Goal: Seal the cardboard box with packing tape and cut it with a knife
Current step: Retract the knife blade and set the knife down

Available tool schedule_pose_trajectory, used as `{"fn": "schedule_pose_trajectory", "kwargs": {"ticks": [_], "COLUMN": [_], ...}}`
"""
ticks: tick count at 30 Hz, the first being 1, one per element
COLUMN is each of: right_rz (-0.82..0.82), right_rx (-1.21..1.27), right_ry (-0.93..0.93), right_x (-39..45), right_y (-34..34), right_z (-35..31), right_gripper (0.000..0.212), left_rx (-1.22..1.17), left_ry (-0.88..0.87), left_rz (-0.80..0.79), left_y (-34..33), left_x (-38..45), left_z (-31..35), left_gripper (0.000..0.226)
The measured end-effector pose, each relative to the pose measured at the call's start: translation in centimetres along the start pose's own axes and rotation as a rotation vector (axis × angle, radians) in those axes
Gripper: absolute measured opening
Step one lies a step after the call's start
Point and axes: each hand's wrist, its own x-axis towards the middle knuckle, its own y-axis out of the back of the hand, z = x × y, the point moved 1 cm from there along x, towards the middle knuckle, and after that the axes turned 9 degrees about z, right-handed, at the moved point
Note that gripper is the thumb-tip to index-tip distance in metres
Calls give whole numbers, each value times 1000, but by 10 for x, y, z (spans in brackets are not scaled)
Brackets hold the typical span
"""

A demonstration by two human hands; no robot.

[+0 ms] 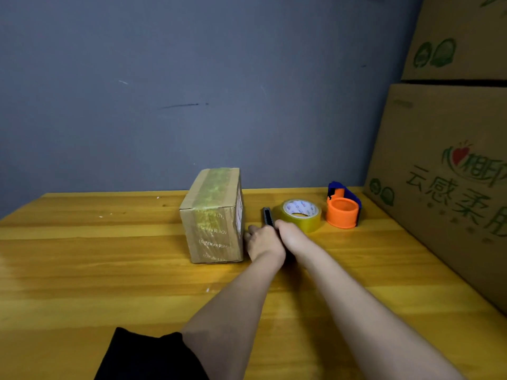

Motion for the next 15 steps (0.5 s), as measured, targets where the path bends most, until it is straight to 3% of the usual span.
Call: {"fn": "schedule_pose_trajectory", "kwargs": {"ticks": [15], "right_rz": [-48], "right_rx": [13], "right_ry": [-3], "right_x": [-1], "right_y": [-2], "right_z": [4], "right_gripper": [31], "left_rx": [127], "left_ry": [-15], "left_rz": [-82], "left_y": [3], "left_x": [4], "left_z": [4], "left_gripper": [40]}}
